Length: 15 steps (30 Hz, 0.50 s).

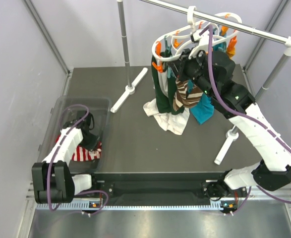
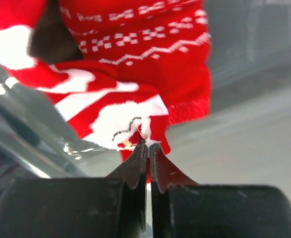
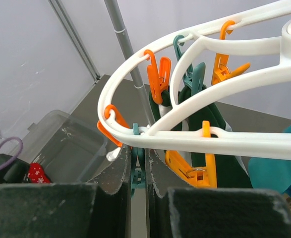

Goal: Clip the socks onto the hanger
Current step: Pick up the sock from the bin, then clamp the sock onto the hanger.

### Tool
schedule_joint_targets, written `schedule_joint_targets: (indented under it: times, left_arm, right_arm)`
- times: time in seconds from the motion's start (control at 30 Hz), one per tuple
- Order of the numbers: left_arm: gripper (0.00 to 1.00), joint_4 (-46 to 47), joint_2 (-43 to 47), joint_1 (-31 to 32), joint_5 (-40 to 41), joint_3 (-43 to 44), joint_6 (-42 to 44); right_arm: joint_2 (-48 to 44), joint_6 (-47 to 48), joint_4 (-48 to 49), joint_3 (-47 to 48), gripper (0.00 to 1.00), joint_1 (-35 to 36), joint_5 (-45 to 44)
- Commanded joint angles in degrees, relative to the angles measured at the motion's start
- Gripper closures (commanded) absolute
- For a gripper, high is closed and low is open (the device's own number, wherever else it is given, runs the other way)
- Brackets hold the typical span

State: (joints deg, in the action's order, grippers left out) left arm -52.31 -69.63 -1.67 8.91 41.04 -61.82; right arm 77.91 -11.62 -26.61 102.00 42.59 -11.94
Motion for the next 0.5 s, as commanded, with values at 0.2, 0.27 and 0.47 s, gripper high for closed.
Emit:
schedule_joint_targets:
  times: [0.2,0.27,0.47]
  left_arm:
    - [1.0,4.2,13.9,-0.3,4.9,20.8,9.7]
    - [1.0,7.1,17.2,-0.3,3.3,21.7,12.1]
    - [1.0,15.3,17.0,-0.3,-16.3,27.7,14.8]
  right_arm:
    - [-1.5,-0.2,-4.4,-0.9,1.0,0.2,1.8]
    - [-1.4,-0.1,-4.4,-0.7,1.0,0.0,1.8]
    - [-0.8,-0.1,-4.6,-0.1,1.0,0.1,1.9]
